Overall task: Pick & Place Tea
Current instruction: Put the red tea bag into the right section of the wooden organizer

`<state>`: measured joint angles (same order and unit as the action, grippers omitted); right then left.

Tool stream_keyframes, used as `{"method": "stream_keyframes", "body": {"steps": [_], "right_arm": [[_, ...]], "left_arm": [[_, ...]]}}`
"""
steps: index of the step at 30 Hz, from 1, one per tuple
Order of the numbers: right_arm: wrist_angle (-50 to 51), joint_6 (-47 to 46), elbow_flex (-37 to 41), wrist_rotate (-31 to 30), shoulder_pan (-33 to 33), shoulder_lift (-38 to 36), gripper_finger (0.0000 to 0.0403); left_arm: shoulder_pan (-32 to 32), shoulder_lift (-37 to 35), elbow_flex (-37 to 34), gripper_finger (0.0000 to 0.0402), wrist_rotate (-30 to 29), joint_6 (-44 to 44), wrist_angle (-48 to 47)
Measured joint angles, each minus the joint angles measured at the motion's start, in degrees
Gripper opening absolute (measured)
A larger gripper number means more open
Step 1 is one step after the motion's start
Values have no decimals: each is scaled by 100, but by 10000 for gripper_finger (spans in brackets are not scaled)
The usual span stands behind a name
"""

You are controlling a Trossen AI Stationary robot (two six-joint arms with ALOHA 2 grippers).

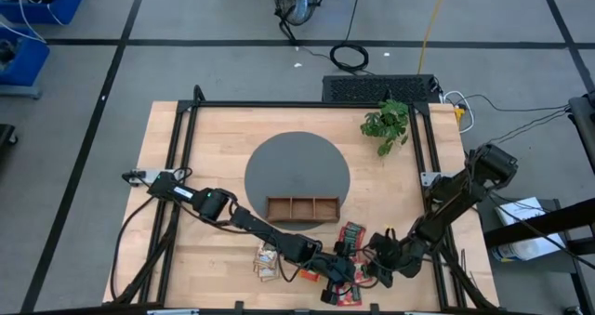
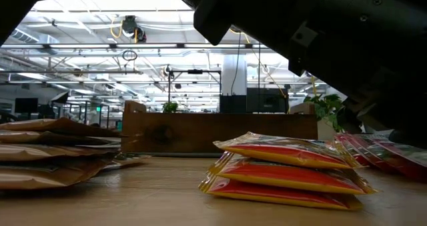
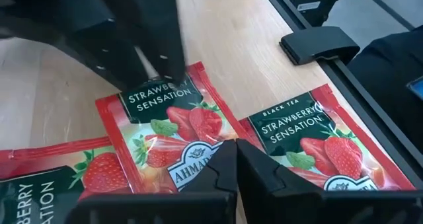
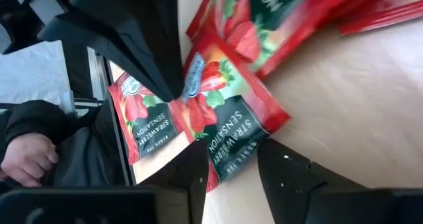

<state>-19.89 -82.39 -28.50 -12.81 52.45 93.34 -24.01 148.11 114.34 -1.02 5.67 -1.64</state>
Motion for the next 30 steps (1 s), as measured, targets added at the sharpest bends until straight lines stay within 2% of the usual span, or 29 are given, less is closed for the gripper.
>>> {"method": "stream_keyframes", "body": {"steps": [8,14,17,23,30], "right_arm": [[-236,261,6,4,0,179,67],[-268,515,6,-157,2,190,8],[-270,572,6,-183,2,190,5],[-155,849,8,-185,4,11,1],[124,1109,18,-364,2,-294,1]], "left_arm": [[0,4,-2,9,4,-58,18],[0,7,-2,5,4,-59,20],[0,7,-2,8,4,-79,23],[-17,5,-10,55,-1,-455,144],[-95,-104,-17,135,-235,-1007,291]]}}
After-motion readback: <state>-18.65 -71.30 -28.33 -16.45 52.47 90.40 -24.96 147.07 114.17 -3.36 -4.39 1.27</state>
